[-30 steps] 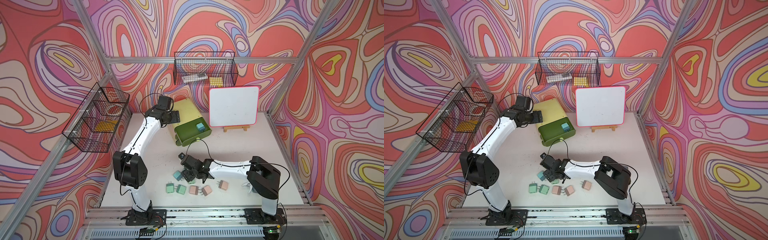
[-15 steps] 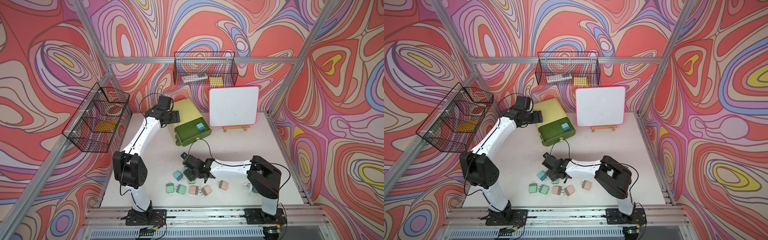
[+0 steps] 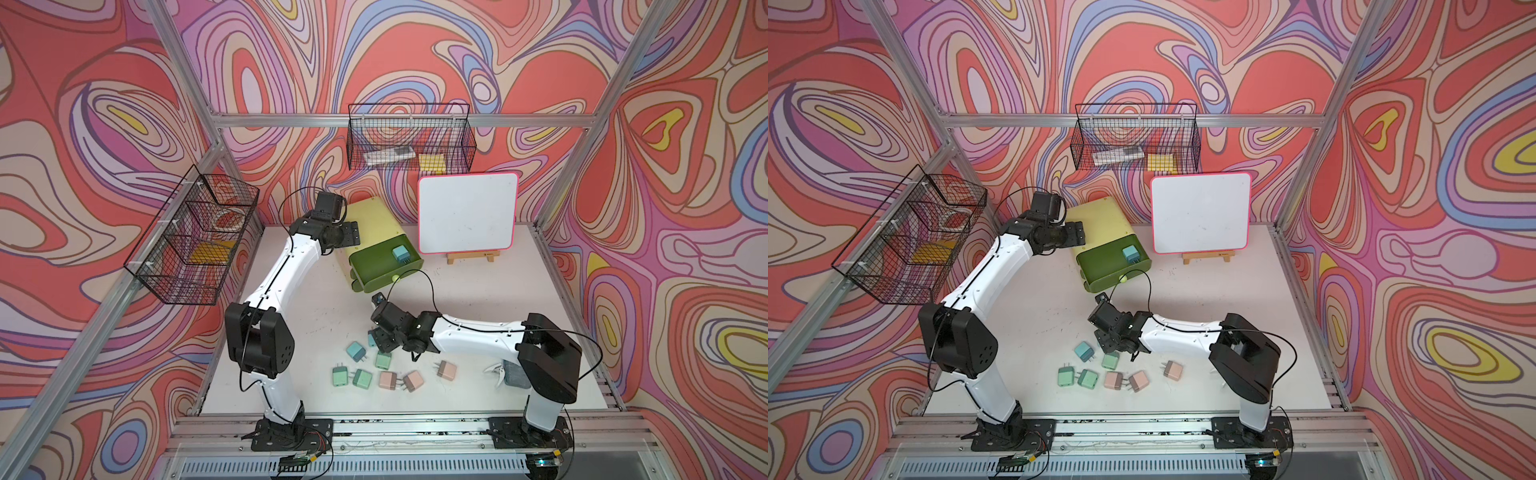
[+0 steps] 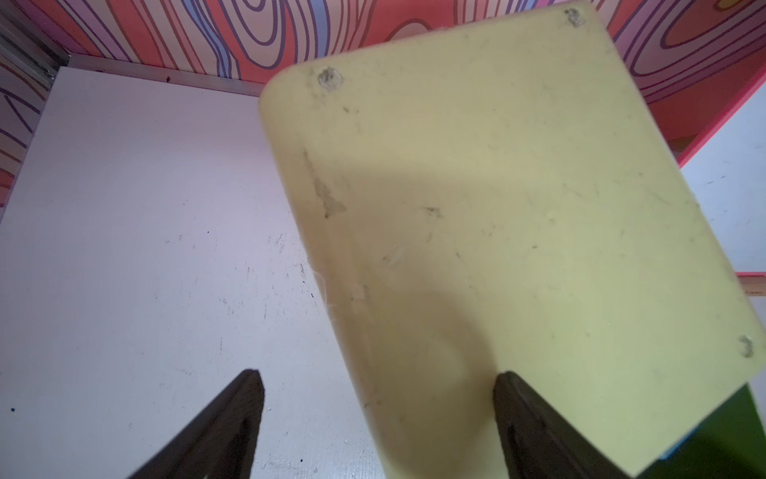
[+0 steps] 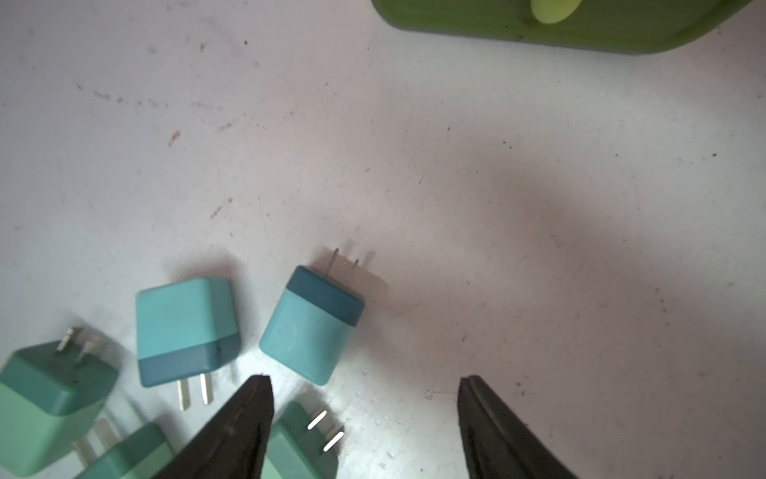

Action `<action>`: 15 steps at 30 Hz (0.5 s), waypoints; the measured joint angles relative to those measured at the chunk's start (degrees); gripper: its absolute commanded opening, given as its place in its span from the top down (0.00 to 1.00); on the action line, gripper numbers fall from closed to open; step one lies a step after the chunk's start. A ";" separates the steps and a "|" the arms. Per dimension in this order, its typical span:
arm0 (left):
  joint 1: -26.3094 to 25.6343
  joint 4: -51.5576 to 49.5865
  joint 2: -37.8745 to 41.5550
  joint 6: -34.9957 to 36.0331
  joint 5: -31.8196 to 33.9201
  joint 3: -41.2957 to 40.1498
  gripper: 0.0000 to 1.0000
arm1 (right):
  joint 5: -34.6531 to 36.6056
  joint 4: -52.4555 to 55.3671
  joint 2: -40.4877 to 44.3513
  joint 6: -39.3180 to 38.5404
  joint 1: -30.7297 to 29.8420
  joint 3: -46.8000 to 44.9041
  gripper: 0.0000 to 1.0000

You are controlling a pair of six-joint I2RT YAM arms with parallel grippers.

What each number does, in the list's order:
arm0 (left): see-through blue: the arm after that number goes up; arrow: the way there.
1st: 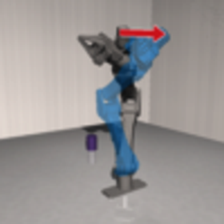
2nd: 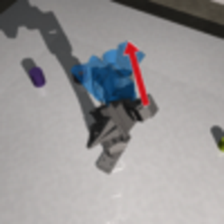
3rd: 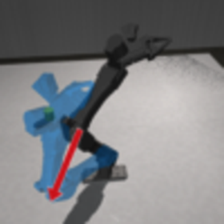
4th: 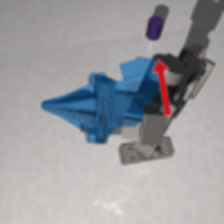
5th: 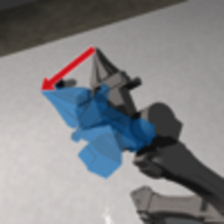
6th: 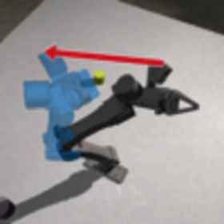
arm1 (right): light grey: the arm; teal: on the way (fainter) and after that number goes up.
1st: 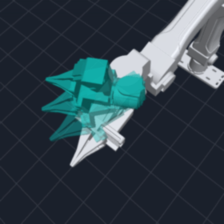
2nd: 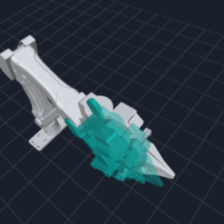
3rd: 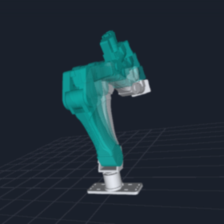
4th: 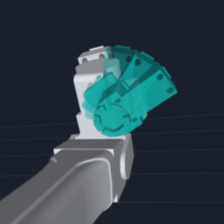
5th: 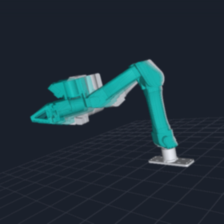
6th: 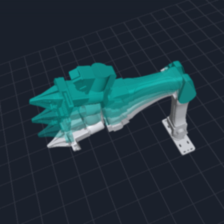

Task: Place the plugs into the drawer by color
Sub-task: Pick up the plug from the center of the board.

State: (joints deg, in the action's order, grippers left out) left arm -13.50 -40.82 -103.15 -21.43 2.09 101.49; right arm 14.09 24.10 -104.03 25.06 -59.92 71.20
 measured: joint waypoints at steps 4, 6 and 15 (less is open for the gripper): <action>0.00 0.02 0.00 0.00 0.09 0.00 0.14 | 0.07 2.21 -1.86 7.91 -0.04 5.09 0.30; 0.00 0.11 0.00 0.00 0.07 -0.13 0.14 | 0.22 3.28 -3.39 10.86 -0.20 6.99 0.31; 0.00 0.52 0.39 -0.24 0.00 -0.68 0.14 | 1.99 12.35 -13.05 18.49 -1.77 13.53 0.34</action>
State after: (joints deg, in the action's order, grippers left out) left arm -13.50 -40.29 -102.76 -21.67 2.09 100.82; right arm 16.08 36.45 -117.08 43.55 -61.69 84.73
